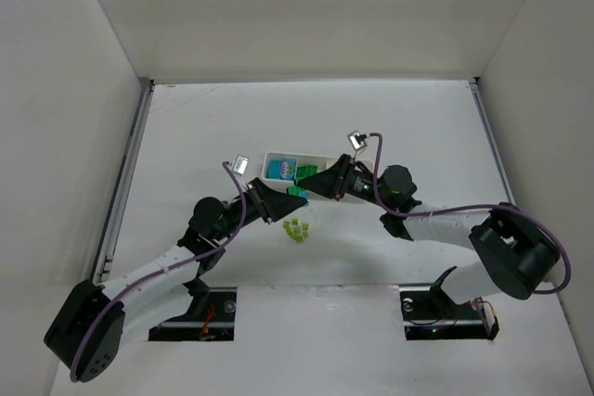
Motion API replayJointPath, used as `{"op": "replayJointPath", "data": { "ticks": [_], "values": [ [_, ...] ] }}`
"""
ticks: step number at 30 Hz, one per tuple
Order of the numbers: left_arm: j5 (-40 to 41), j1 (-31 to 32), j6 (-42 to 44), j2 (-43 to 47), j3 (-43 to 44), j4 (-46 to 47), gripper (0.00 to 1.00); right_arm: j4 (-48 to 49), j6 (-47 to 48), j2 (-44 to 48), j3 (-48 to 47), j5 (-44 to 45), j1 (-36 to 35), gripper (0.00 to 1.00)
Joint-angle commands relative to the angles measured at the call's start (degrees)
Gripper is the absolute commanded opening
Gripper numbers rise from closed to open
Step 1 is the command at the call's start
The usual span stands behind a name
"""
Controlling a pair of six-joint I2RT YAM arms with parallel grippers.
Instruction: Sort the legos into containers by color
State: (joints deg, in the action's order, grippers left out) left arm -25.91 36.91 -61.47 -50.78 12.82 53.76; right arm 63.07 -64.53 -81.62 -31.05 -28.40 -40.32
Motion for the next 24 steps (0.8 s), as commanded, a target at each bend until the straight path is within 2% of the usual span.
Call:
{"op": "replayJointPath", "data": {
  "ticks": [1,7,17,24],
  "values": [
    [-1.25,0.31,0.04,0.95,1.86,5.39,0.15,6.01,-0.94,-0.90,-1.56,-1.30,-0.51,0.44],
    [-1.25,-0.39,-0.31,1.65,1.33,5.39,0.15,8.12,-1.56,-0.64,0.02,0.18,0.10,0.31],
    [-1.33,-1.18,-0.67,2.36,1.07,5.31,0.15,11.02,-3.58,0.50,3.62,-0.07,6.43,0.30],
    [-1.51,-1.97,-0.49,2.79,1.16,4.69,0.15,7.96,-2.53,-0.63,2.93,-0.69,8.45,0.31]
  ]
}}
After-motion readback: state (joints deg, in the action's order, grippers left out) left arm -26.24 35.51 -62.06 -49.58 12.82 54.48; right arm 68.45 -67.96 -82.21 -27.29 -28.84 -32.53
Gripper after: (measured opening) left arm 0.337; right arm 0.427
